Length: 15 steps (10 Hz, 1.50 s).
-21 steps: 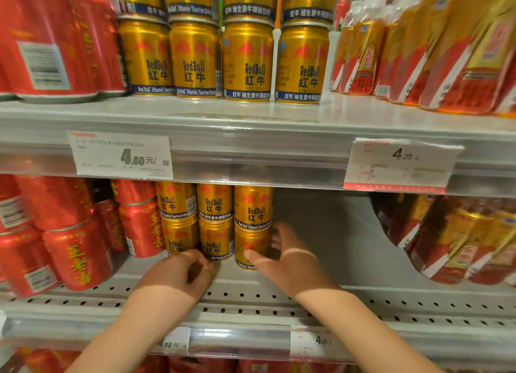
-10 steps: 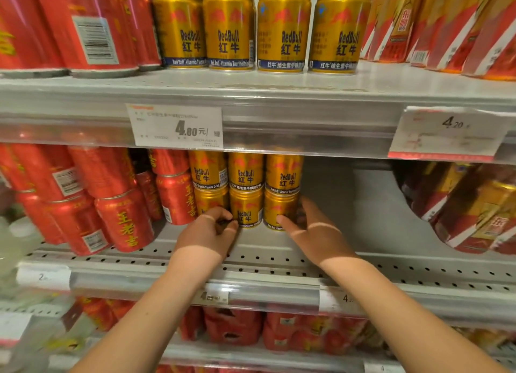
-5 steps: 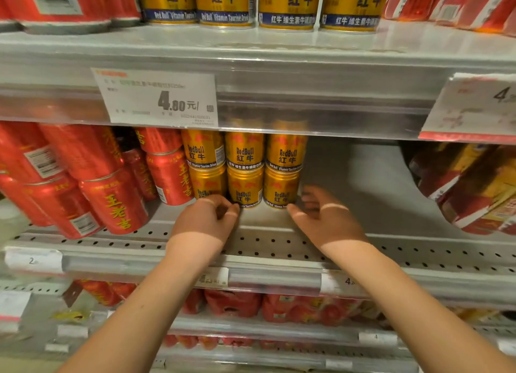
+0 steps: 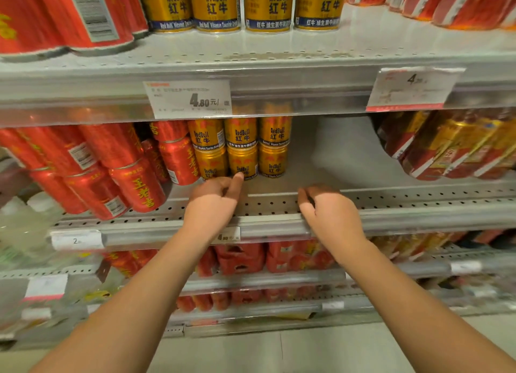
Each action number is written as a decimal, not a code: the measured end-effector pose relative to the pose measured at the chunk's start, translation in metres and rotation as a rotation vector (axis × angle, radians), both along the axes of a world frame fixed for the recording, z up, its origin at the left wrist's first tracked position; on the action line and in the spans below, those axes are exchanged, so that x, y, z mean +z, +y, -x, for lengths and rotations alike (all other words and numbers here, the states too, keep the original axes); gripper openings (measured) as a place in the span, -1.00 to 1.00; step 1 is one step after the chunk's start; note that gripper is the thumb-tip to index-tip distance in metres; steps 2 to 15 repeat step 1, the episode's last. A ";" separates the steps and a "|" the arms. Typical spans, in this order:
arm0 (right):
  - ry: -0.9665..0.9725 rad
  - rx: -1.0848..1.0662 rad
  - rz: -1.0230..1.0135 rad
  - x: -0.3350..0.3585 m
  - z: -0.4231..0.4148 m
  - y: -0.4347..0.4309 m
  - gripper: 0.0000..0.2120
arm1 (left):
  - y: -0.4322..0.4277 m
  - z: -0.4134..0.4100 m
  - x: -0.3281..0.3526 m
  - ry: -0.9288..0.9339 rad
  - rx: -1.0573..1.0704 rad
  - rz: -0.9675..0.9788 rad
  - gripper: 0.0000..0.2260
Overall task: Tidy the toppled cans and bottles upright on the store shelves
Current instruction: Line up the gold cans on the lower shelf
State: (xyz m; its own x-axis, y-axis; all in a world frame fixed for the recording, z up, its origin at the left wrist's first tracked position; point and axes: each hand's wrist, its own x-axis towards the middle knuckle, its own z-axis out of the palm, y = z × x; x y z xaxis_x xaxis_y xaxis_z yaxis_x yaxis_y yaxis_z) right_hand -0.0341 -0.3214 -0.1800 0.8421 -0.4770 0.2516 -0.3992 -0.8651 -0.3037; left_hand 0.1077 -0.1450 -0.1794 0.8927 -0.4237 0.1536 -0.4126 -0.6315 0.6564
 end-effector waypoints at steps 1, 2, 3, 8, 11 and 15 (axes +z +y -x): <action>0.054 -0.003 0.013 0.006 0.011 0.008 -0.68 | 0.005 0.018 0.009 -0.037 -0.013 0.027 -0.50; 0.054 -0.003 0.013 0.006 0.011 0.008 -0.68 | 0.005 0.018 0.009 -0.037 -0.013 0.027 -0.50; 0.054 -0.003 0.013 0.006 0.011 0.008 -0.68 | 0.005 0.018 0.009 -0.037 -0.013 0.027 -0.50; 0.054 -0.003 0.013 0.006 0.011 0.008 -0.68 | 0.005 0.018 0.009 -0.037 -0.013 0.027 -0.50; 0.054 -0.003 0.013 0.006 0.011 0.008 -0.68 | 0.005 0.018 0.009 -0.037 -0.013 0.027 -0.50; 0.054 -0.003 0.013 0.006 0.011 0.008 -0.68 | 0.005 0.018 0.009 -0.037 -0.013 0.027 -0.50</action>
